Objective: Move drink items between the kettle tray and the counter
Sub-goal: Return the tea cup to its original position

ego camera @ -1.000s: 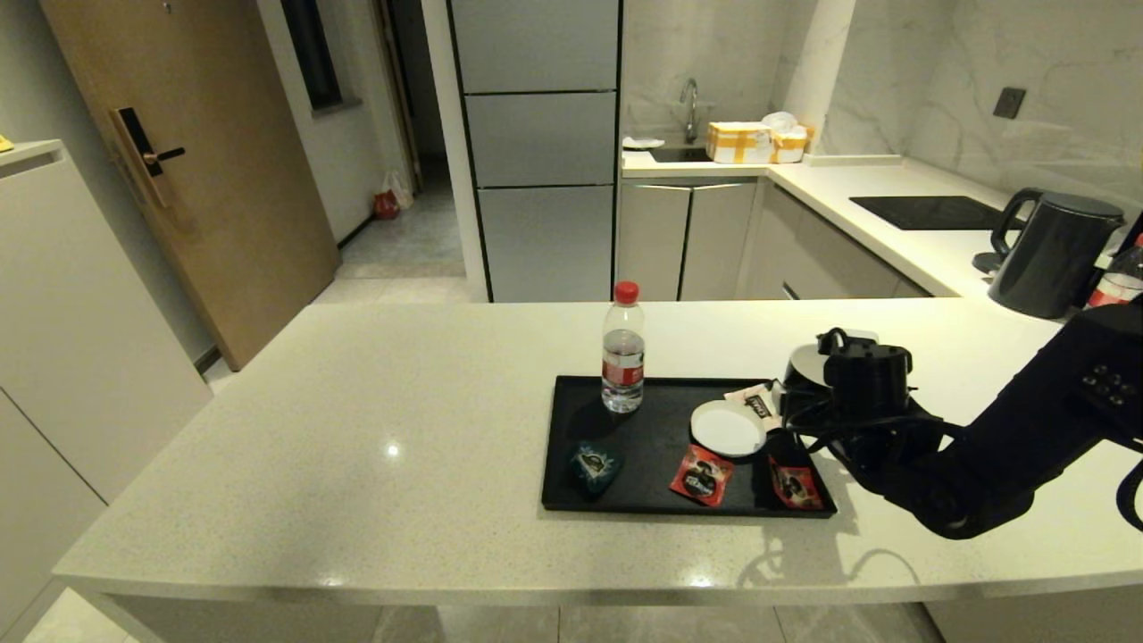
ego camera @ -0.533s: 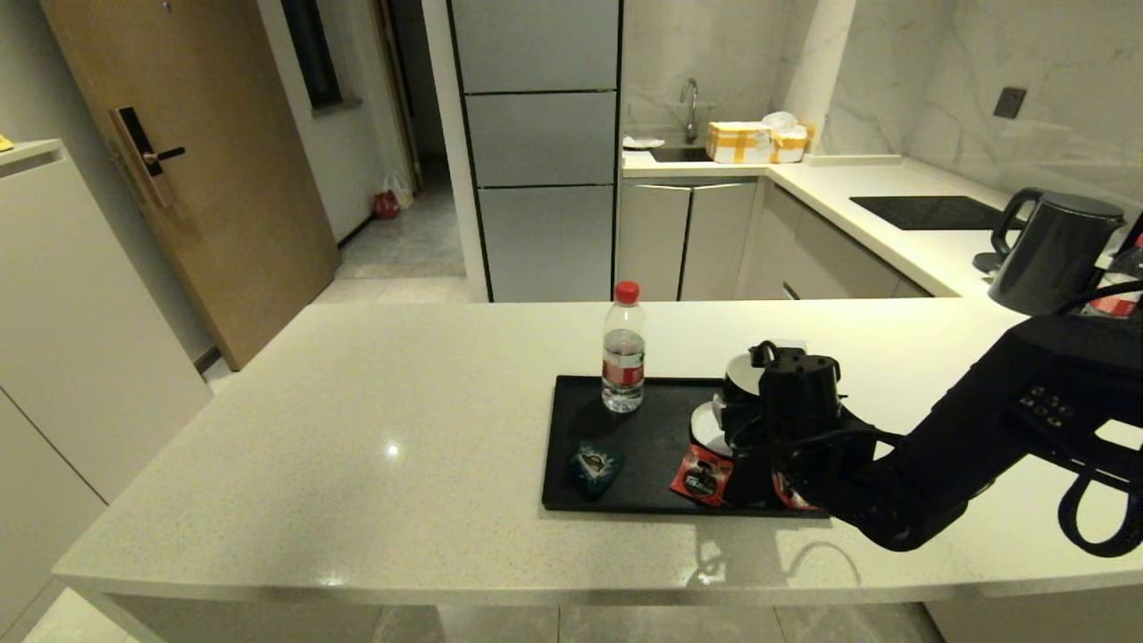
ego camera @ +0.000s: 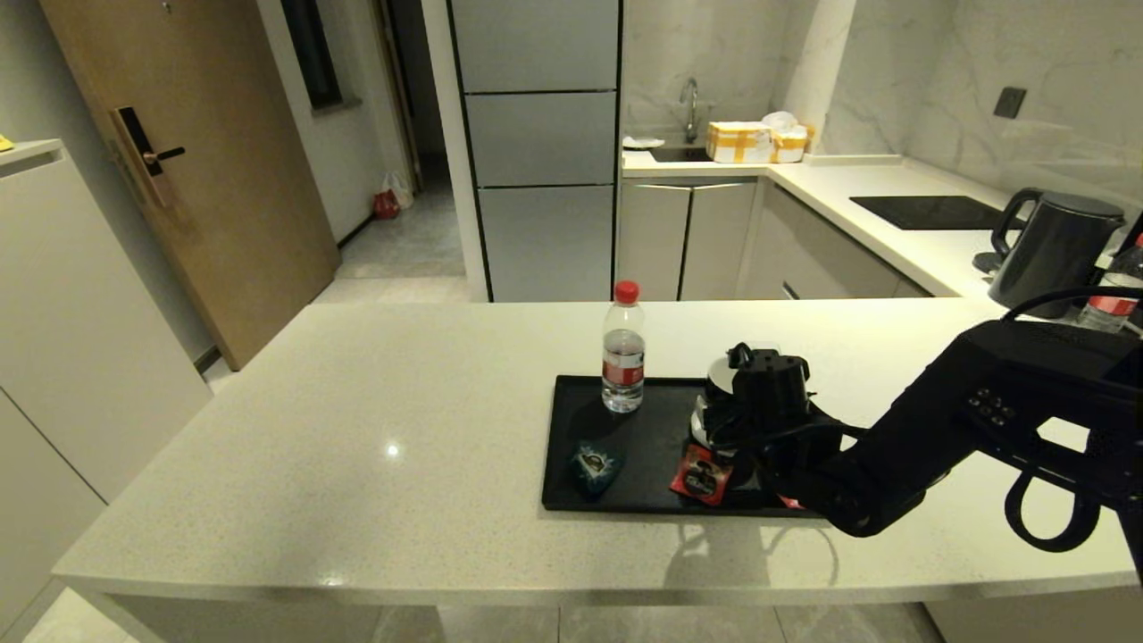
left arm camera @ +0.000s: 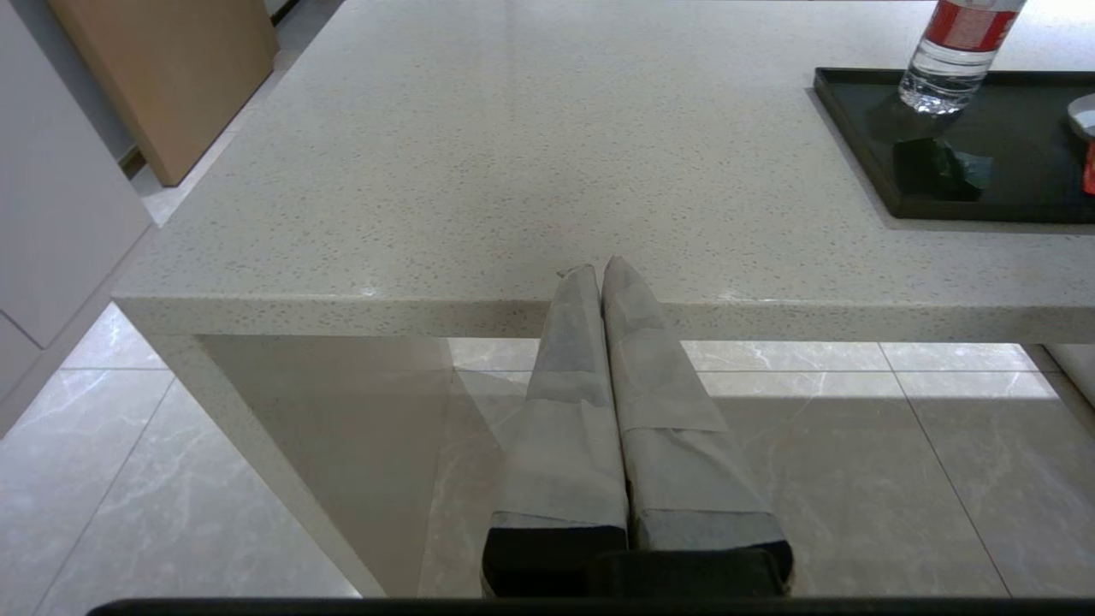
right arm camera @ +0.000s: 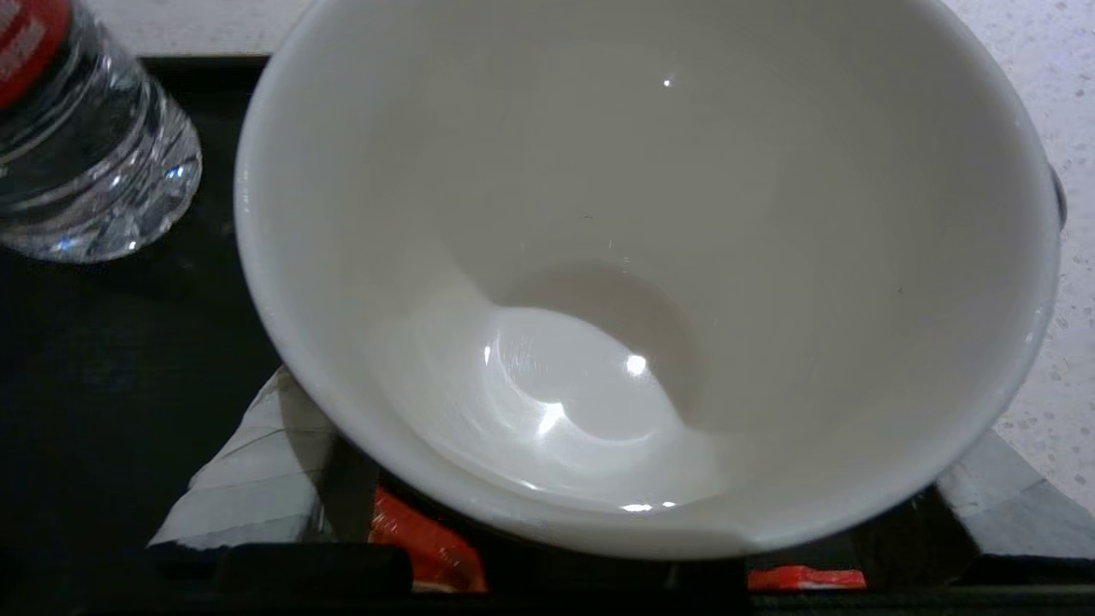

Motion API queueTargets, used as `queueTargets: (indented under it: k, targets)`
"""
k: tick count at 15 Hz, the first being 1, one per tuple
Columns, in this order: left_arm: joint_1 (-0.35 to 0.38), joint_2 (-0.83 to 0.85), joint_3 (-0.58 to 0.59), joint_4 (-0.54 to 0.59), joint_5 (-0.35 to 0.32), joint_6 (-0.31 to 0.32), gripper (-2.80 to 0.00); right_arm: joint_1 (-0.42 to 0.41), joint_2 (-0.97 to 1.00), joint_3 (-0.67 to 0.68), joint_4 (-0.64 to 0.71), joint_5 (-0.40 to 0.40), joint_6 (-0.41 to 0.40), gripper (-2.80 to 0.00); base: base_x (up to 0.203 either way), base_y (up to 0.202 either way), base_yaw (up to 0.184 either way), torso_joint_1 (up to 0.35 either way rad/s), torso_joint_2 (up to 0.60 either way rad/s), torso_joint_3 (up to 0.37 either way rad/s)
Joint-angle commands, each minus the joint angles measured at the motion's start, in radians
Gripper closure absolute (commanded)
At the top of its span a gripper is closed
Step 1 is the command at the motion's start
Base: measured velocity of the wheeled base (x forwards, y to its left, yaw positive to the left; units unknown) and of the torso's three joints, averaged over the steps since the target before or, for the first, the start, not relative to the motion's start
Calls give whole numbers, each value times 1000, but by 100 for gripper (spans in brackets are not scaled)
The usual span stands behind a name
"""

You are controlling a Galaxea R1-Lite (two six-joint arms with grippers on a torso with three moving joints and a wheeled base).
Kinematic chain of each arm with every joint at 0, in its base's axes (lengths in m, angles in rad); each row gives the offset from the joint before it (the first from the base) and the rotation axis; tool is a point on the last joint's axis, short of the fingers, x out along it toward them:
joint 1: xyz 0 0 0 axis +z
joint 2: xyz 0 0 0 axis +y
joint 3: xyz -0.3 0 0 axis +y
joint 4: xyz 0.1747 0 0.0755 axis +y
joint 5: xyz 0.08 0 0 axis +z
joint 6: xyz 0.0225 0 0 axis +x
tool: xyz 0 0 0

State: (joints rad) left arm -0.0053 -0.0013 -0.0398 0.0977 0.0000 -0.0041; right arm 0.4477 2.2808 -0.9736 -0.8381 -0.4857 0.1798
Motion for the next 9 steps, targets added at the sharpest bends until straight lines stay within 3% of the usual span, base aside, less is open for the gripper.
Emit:
queueTargets:
  k: [1, 9]
  targets:
    - [1, 1, 0, 1, 0, -1, 0, 2, 17, -4, -6, -2, 1, 0, 0, 0, 0, 0, 0, 0]
    - [0, 1, 0, 1, 0, -1, 0, 2, 35, -5, -6, -4, 7, 0, 0, 0, 0, 0, 0, 0]
